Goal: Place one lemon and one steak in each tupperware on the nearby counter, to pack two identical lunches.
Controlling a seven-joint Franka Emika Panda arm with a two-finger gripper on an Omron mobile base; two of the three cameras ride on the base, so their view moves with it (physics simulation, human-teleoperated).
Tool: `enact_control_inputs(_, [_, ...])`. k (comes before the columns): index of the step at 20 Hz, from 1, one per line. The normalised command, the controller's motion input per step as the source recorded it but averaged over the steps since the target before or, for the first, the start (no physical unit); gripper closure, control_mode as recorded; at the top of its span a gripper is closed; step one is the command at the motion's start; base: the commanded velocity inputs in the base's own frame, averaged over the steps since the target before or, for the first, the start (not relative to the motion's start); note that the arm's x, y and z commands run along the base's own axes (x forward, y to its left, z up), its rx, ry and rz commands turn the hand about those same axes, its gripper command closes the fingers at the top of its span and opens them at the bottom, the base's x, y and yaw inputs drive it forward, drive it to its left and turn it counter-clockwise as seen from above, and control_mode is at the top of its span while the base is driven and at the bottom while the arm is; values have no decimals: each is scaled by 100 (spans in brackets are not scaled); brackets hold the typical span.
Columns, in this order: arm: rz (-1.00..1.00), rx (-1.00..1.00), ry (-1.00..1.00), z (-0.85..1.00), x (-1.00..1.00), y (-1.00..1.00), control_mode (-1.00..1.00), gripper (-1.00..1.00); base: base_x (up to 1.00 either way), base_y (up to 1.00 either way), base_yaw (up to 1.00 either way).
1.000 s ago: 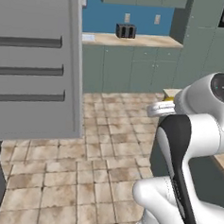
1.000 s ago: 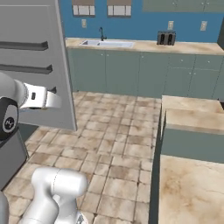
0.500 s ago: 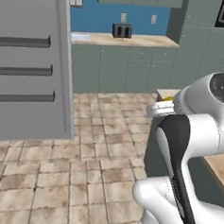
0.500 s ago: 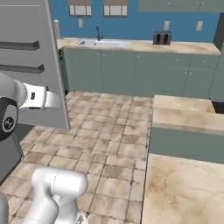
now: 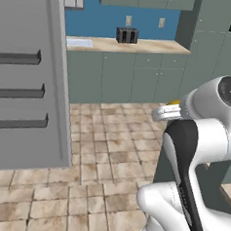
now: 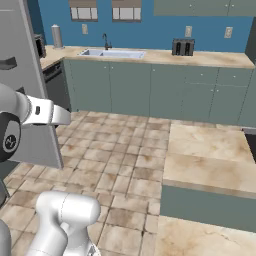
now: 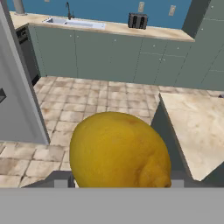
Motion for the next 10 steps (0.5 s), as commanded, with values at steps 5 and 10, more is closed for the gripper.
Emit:
enact_control_inputs(5, [0,0,0,0,0,0,100,100,87,-32,1])
enact_control_inputs(10, [0,0,0,0,0,0,100,100,81,-37,1])
